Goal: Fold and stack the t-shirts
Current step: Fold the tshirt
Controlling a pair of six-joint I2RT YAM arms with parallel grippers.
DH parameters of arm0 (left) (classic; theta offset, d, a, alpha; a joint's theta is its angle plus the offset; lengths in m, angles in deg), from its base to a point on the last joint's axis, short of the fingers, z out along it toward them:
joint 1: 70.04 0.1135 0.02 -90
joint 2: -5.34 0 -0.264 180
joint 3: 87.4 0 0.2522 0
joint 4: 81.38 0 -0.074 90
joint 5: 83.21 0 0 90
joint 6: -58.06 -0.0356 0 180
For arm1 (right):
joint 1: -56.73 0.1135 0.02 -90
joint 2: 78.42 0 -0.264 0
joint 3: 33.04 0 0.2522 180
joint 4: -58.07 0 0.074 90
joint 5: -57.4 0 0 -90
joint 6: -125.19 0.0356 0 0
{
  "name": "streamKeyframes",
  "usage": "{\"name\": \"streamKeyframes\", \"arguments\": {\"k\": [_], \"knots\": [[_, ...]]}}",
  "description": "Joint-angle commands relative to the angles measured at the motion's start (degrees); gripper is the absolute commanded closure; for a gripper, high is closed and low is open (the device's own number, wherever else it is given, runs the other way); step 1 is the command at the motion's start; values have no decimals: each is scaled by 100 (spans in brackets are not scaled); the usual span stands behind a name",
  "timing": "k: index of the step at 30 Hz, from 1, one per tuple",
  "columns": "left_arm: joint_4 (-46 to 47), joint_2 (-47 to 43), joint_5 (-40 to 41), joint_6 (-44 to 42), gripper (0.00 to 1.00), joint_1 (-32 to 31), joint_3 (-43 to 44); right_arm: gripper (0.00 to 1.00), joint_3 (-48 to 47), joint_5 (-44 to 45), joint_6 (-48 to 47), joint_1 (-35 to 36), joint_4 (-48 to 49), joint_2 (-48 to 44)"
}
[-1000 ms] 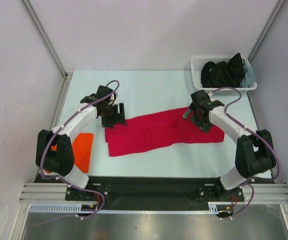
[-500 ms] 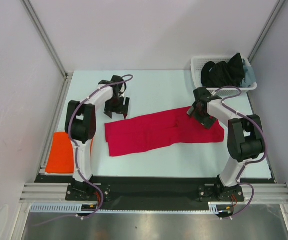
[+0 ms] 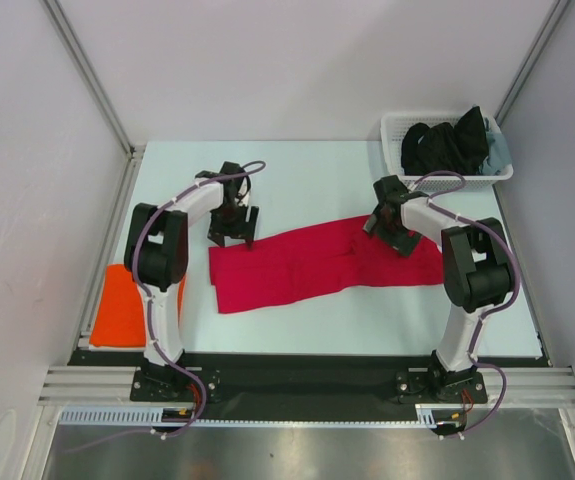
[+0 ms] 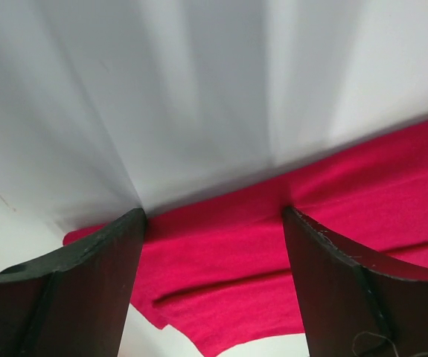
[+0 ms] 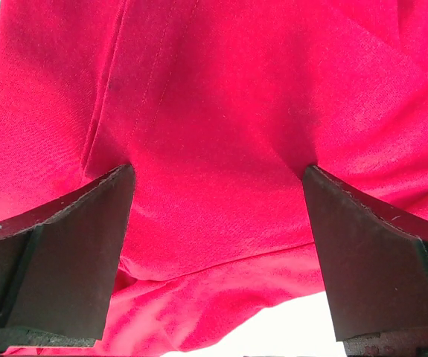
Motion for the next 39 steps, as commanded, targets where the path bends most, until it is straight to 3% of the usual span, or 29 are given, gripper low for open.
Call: {"name": "streamKeyframes", "arguments": {"k": [1, 7, 13, 16, 17, 27, 35, 39], "knots": [[54, -165, -141, -45, 20, -23, 20, 0, -213, 74, -88, -19, 156, 27], [89, -59, -27, -1, 29, -5, -41, 0, -151, 30, -141, -28, 121, -8], [167, 73, 202, 87, 67, 135, -146, 0, -81, 65, -114, 51, 165, 80], [211, -49, 395, 210, 97, 302, -322, 0, -89, 65, -106, 95, 157, 203], [220, -137, 395, 236, 100, 329, -384, 0, -116, 74, -105, 112, 148, 238], [440, -1462, -87, 1289, 100, 680, -2088, 4, -1064, 109, -606, 656, 104, 1116], [502, -2720, -1150, 2213, 100, 803, -3538, 2, -3093, -49, -1063, 1342, -185, 2485], [387, -3239, -975, 2293, 100, 812, -3759, 2, -4165, -233, -1309, 1510, -371, 3136]]}}
